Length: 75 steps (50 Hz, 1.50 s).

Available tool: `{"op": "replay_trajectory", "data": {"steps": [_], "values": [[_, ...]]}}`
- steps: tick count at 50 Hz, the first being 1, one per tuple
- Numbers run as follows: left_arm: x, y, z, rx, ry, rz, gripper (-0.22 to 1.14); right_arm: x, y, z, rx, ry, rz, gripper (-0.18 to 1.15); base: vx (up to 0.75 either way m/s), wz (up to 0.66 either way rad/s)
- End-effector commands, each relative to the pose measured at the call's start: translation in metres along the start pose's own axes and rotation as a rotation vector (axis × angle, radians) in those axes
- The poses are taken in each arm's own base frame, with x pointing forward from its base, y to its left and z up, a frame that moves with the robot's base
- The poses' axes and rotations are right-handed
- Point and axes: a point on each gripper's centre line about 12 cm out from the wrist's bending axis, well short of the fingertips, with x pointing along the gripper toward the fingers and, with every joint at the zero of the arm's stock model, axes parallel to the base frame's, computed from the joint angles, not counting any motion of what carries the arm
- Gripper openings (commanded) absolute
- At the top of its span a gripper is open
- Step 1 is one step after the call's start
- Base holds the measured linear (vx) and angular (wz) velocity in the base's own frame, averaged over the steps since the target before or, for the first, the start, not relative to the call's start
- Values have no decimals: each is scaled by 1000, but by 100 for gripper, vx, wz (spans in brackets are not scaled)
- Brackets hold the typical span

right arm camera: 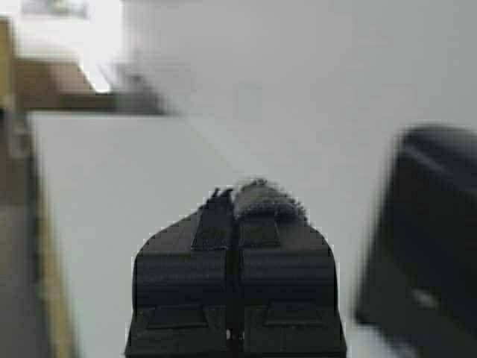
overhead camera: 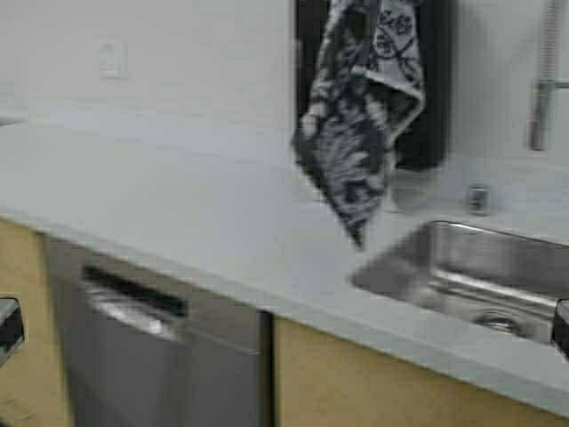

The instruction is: Get the cloth and wipe up the spill under the wine glass

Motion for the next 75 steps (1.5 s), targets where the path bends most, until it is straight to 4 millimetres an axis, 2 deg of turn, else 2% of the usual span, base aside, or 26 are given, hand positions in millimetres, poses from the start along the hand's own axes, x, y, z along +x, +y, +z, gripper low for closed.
{"op": "replay_trajectory", "data": {"steps": [1, 14, 34, 43, 75], "values": [[2, -1, 7, -5, -18, -1, 2, 1, 1, 0, 10, -26, 0, 9, -10, 63], [0, -1, 8, -6, -25, -1, 2, 5, 3, -15, 16, 2, 4, 9, -9, 59], [0, 0, 9, -10, -29, 0, 2, 5, 4, -15, 22, 4, 5, 9, -8, 50], [-1, -1, 10, -12, -31, -1, 2, 1, 5, -26, 34, 28, 8, 9, -7, 45], [-1, -1, 13, -14, -38, -2, 2, 5, 5, -27, 67, -19, 0, 9, -6, 57]]}}
